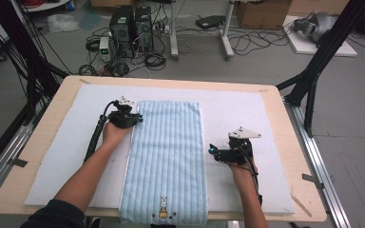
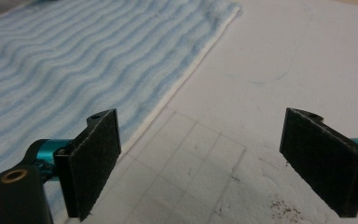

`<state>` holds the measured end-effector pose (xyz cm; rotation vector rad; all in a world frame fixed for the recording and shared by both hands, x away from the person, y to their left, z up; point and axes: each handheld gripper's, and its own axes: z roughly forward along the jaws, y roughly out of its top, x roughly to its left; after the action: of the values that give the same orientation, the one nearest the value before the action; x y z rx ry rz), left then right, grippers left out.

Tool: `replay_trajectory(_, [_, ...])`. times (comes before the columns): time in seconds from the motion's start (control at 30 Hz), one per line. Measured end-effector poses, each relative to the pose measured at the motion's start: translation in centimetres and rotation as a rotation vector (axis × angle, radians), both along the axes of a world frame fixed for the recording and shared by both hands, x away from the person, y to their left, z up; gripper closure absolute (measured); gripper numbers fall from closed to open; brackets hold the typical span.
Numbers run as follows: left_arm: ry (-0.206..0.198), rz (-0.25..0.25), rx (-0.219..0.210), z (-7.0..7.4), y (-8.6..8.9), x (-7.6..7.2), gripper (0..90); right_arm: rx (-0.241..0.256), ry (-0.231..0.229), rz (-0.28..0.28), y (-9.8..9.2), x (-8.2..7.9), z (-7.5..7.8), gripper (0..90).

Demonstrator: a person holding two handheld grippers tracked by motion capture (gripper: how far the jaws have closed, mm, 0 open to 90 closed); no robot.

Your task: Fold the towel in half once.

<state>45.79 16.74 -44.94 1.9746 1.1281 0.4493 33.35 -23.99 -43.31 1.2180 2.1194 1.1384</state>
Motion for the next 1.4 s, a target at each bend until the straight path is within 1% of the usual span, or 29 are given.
replay_trajectory(0.03, [0.007,0.0,-0.013,0.0,0.1,0.1,85.1,0.0,0.009,-0.005,0.1,0.2,0.0,11.6])
replay_trajectory(0.07, [0.015,0.005,-0.028,-0.1,0.3,0.1,85.6,0.009,0.016,-0.002,0.2,0.4,0.0,11.6])
replay_trajectory(0.1, [0.024,0.013,-0.052,-0.1,0.4,0.2,85.8,0.019,0.024,0.001,0.3,0.7,0.1,11.7])
replay_trajectory(0.13, [0.031,0.013,-0.064,-0.2,0.5,0.2,86.0,0.032,0.028,0.007,0.4,0.9,0.2,11.6])
replay_trajectory(0.17, [0.036,0.015,-0.074,-0.2,0.6,0.2,86.1,0.035,0.029,0.012,0.6,1.2,0.3,11.6])
replay_trajectory(0.2, [0.035,0.019,-0.083,-0.2,0.6,0.3,86.1,0.029,0.039,0.01,0.9,1.4,0.4,11.6])
replay_trajectory(0.27, [0.035,0.018,-0.079,-0.2,0.6,0.2,86.2,0.016,0.054,0.03,1.4,2.4,0.5,11.6])
replay_trajectory(0.33, [0.034,0.015,-0.072,-0.2,0.6,0.2,86.1,0.007,0.078,0.055,1.9,3.7,0.4,11.7])
replay_trajectory(0.4, [0.034,0.016,-0.075,-0.2,0.6,0.2,86.1,-0.018,0.098,0.054,2.6,5.2,0.3,11.6])
replay_trajectory(0.43, [0.033,0.016,-0.076,-0.2,0.6,0.2,86.1,-0.02,0.119,0.05,3.0,5.9,0.3,11.7])
replay_trajectory(0.57, [0.027,0.017,-0.068,-0.2,0.5,0.1,86.1,-0.05,0.148,0.051,4.3,8.7,0.5,11.6])
replay_trajectory(0.63, [0.027,0.017,-0.069,-0.2,0.5,0.1,86.1,-0.065,0.173,0.036,4.8,9.9,0.5,11.6])
replay_trajectory(0.7, [0.025,0.016,-0.067,-0.2,0.5,0.1,86.0,-0.073,0.181,0.033,5.2,10.9,0.6,12.3])
replay_trajectory(0.73, [0.024,0.016,-0.067,-0.3,0.5,0.1,86.0,-0.073,0.181,0.029,5.4,11.2,0.6,15.7])
replay_trajectory(0.83, [0.023,0.017,-0.07,-0.3,0.5,0.1,86.0,-0.085,0.171,0.037,5.9,12.3,0.9,19.6])
replay_trajectory(0.87, [0.024,0.016,-0.068,-0.3,0.5,0.1,86.0,-0.087,0.166,0.039,6.0,12.6,0.9,24.2])
replay_trajectory(0.9, [0.023,0.016,-0.068,-0.3,0.5,0.1,85.9,-0.079,0.149,0.044,6.0,12.7,0.8,28.6])
replay_trajectory(0.93, [0.024,0.016,-0.07,-0.3,0.5,0.1,85.9,-0.073,0.152,0.032,6.0,12.9,0.7,29.3])
replay_trajectory(1.0, [0.023,0.016,-0.069,-0.3,0.5,0.1,85.9,-0.068,0.177,-0.001,5.9,13.2,0.0,30.7])
replay_trajectory(1.03, [0.022,0.017,-0.068,-0.3,0.5,0.1,85.8,-0.065,0.193,-0.006,5.8,13.3,-0.3,32.4])
replay_trajectory(1.1, [0.022,0.013,-0.058,-0.2,0.5,0.1,85.8,-0.071,0.199,-0.009,6.1,13.4,-0.6,35.4])
replay_trajectory(1.13, [0.021,0.016,-0.067,-0.3,0.5,0.1,85.9,-0.072,0.19,-0.007,6.3,13.4,-0.6,38.9])
replay_trajectory(1.2, [0.023,0.015,-0.067,-0.3,0.5,0.1,85.9,-0.089,0.163,-0.001,6.9,13.3,-0.6,45.5])
replay_trajectory(1.23, [0.023,0.015,-0.067,-0.3,0.5,0.1,85.8,-0.097,0.158,0.004,7.1,13.3,-0.7,49.6])
replay_trajectory(1.27, [0.023,0.015,-0.066,-0.3,0.5,0.1,85.8,-0.115,0.167,0.004,7.5,13.4,-0.9,51.6])
replay_trajectory(1.33, [0.022,0.017,-0.072,-0.3,0.5,0.1,85.9,-0.103,0.168,-0.001,7.6,13.4,-0.9,56.8])
replay_trajectory(1.37, [0.024,0.015,-0.07,-0.3,0.5,0.1,85.8,-0.102,0.181,-0.004,7.7,13.4,-0.8,61.5])
replay_trajectory(1.4, [0.023,0.016,-0.073,-0.3,0.5,0.1,85.9,-0.103,0.184,0.003,7.7,13.5,-0.7,65.3])
